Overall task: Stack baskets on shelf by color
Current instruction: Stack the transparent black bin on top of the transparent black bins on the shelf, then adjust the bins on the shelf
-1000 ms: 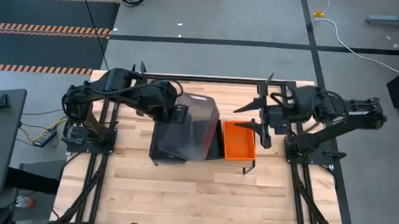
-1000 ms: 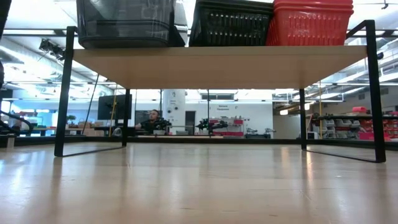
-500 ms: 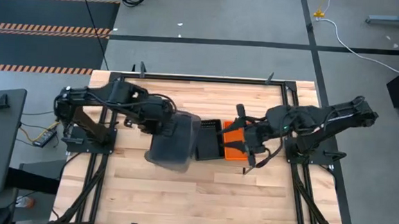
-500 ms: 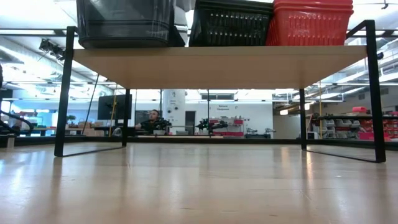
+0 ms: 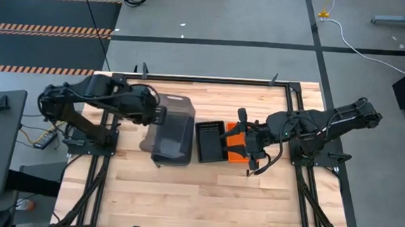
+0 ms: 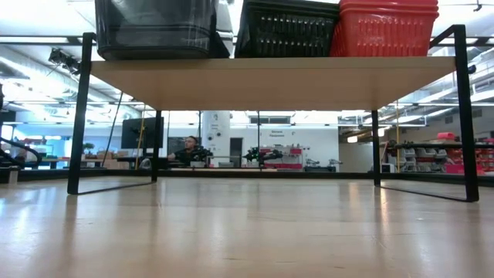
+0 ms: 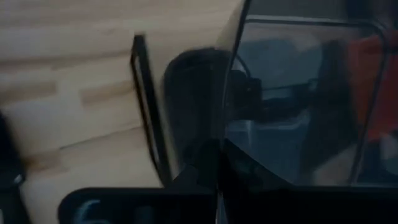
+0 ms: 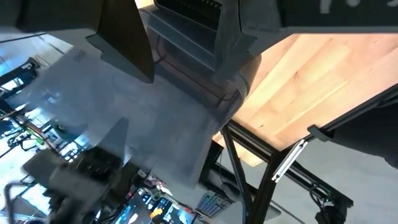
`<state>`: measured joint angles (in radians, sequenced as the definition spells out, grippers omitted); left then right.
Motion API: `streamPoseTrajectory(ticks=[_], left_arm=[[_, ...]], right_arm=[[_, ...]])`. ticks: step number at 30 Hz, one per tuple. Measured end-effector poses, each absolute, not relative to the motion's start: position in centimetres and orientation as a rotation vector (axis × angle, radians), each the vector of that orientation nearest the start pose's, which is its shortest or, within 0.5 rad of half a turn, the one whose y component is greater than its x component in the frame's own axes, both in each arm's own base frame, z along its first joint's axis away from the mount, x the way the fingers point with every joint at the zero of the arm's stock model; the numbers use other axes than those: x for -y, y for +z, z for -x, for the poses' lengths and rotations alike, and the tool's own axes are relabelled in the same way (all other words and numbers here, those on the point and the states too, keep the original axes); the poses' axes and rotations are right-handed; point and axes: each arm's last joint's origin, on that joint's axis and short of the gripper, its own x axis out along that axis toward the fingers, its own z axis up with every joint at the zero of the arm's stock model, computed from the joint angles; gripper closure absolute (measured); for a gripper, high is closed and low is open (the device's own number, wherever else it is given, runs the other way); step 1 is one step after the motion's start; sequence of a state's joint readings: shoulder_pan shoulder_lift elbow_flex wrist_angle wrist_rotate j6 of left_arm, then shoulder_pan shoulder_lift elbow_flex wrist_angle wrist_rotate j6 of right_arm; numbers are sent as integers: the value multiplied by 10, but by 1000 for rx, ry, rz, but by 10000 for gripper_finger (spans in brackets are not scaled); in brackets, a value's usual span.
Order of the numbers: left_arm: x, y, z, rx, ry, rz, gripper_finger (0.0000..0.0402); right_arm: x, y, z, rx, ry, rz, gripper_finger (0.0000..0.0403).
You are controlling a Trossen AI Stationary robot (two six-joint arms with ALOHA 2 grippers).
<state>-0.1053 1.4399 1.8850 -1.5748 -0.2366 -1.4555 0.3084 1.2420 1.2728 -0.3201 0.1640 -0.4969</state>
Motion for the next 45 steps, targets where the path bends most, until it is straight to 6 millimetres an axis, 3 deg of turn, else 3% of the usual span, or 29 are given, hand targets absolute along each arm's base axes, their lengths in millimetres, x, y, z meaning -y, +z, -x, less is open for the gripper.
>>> streamPoseTrajectory(ticks=[4, 8, 16, 35, 45], left_arm=[[13, 412, -227, -941, 910, 1135, 396], [8, 398, -227, -1008, 930, 1156, 395], [7, 402, -226, -1021, 905, 1190, 390], [7, 402, -231, -1026, 803, 1081, 331], [4, 402, -229, -987, 879, 1007, 317]], right_arm=[[-78, 393, -259, -239, 211, 560, 228], [-78, 393, -259, -241, 212, 560, 228], [-77, 392, -259, -255, 215, 563, 228], [-77, 391, -258, -270, 217, 544, 228], [-77, 390, -258, -275, 217, 541, 228]])
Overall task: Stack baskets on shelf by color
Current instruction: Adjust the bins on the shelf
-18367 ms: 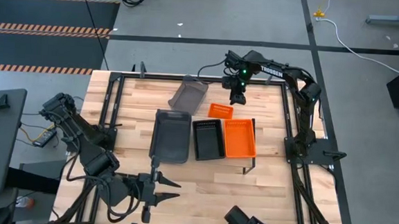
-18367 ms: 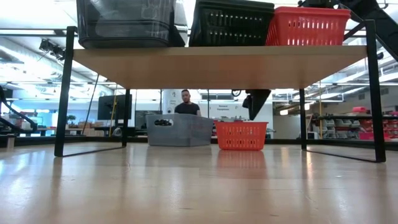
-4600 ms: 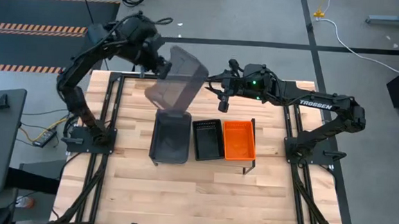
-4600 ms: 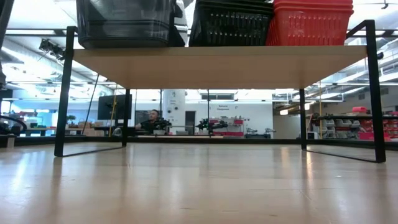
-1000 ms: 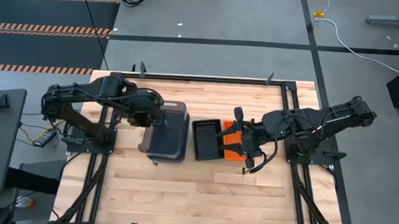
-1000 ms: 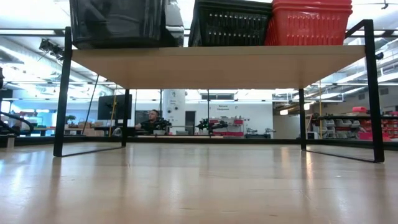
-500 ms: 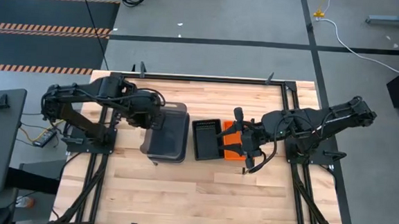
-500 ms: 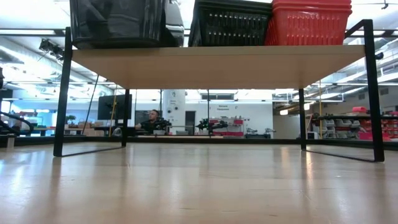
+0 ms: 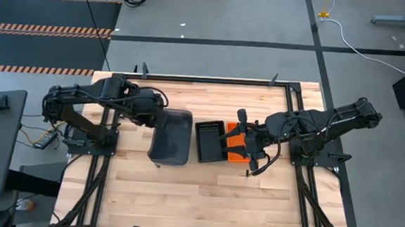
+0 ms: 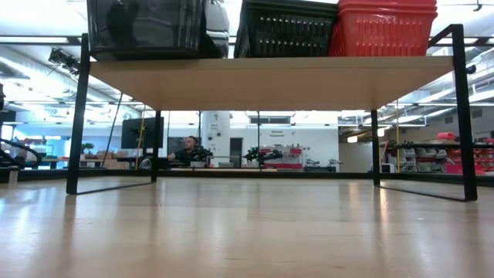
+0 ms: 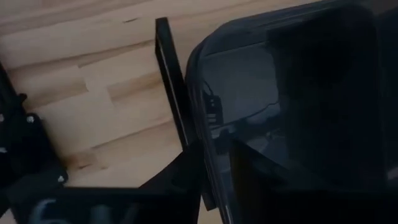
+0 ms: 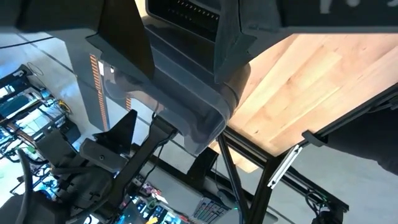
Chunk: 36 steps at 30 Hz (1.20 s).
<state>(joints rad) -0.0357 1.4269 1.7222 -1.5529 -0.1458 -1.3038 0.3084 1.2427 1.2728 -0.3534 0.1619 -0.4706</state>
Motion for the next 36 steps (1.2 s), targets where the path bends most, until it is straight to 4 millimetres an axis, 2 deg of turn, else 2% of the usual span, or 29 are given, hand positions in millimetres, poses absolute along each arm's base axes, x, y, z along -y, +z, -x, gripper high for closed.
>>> streamPoseTrajectory(ticks=[6, 11, 17, 24, 28, 31, 36], left_arm=[[4, 401, -228, -997, 885, 1003, 287], [6, 403, -233, -1036, 728, 939, 274], [6, 404, -235, -1051, 632, 843, 276], [3, 405, -235, -1031, 630, 641, 282], [3, 405, -234, -1035, 620, 603, 283], [2, 417, -230, -1015, 607, 597, 283], [2, 452, -219, -860, 581, 595, 283]], right_arm=[[-77, 388, -258, -288, 220, 539, 228], [-77, 388, -258, -288, 220, 539, 228], [-74, 388, -259, -293, 201, 507, 228], [-68, 391, -262, -263, 166, 471, 228], [-65, 392, -263, -261, 151, 450, 228], [-62, 392, -264, -268, 132, 395, 228], [-58, 380, -262, -389, 133, 383, 228]])
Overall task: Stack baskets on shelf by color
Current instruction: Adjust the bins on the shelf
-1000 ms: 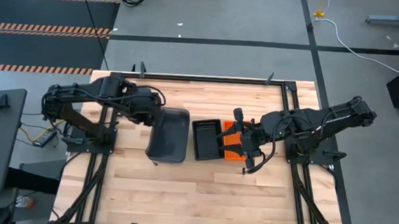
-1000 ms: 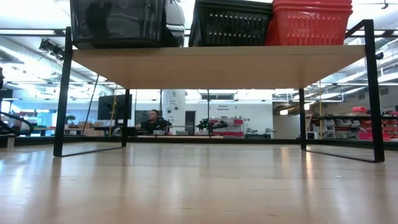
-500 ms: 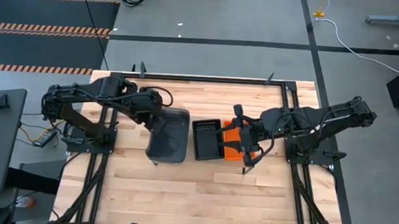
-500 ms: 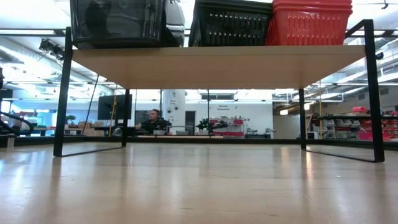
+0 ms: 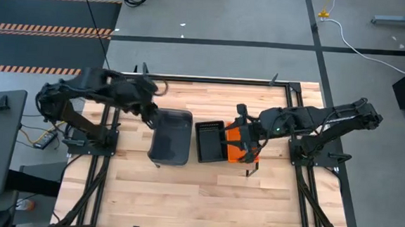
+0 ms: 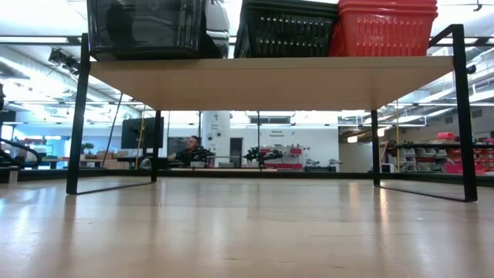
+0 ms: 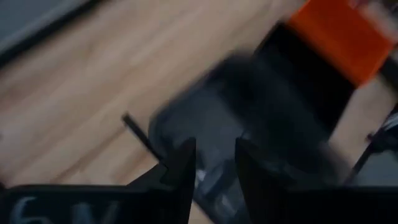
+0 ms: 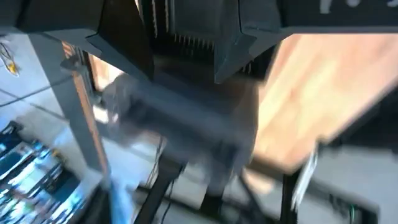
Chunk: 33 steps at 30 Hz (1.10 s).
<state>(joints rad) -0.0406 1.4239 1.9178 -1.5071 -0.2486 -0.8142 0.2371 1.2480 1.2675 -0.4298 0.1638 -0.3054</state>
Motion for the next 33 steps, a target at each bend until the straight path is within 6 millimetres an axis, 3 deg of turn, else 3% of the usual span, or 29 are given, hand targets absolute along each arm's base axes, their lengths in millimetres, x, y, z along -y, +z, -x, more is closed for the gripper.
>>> streamPoseTrajectory(ticks=[6, 13, 17, 24, 33], left_arm=[[10, 497, -203, -635, 506, 521, 283], [32, 532, -197, -389, 390, 286, 283], [43, 536, -197, -349, 369, 161, 283], [46, 533, -194, -388, 371, 123, 283], [53, 526, -188, -458, 344, 88, 283]], right_arm=[[-73, 354, -276, -522, 213, 489, 228], [-95, 323, -317, -599, 135, 550, 239], [-107, 323, -332, -716, 82, 570, 259], [-119, 347, -354, -812, 58, 488, 289], [-115, 339, -371, -1026, 4, 453, 335]])
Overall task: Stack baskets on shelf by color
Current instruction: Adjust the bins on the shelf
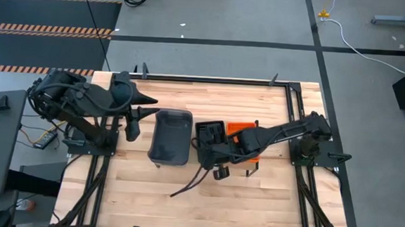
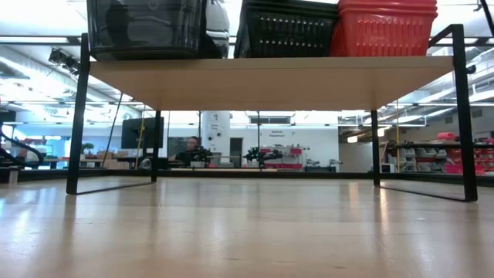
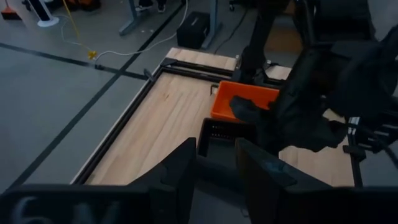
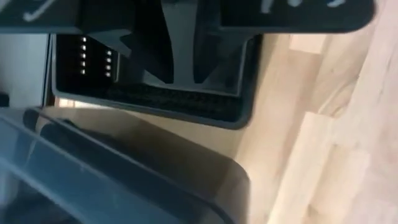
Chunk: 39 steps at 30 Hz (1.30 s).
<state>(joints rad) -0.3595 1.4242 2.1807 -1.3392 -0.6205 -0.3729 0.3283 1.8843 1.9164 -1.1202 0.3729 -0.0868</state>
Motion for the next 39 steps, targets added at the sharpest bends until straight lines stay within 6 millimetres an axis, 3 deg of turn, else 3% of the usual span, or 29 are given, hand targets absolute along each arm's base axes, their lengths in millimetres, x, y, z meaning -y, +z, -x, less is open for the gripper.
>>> streamPoseTrajectory(ticks=[7, 22, 39], left_arm=[[52, 524, -187, -484, 343, 56, 284], [52, 523, -186, -494, 345, 52, 285], [52, 522, -186, -501, 352, 66, 285]], right_arm=[[-113, 337, -374, -1049, 25, 413, 396], [-94, 322, -393, -1076, 65, 311, 395], [-98, 324, -403, -987, 139, 238, 396]])
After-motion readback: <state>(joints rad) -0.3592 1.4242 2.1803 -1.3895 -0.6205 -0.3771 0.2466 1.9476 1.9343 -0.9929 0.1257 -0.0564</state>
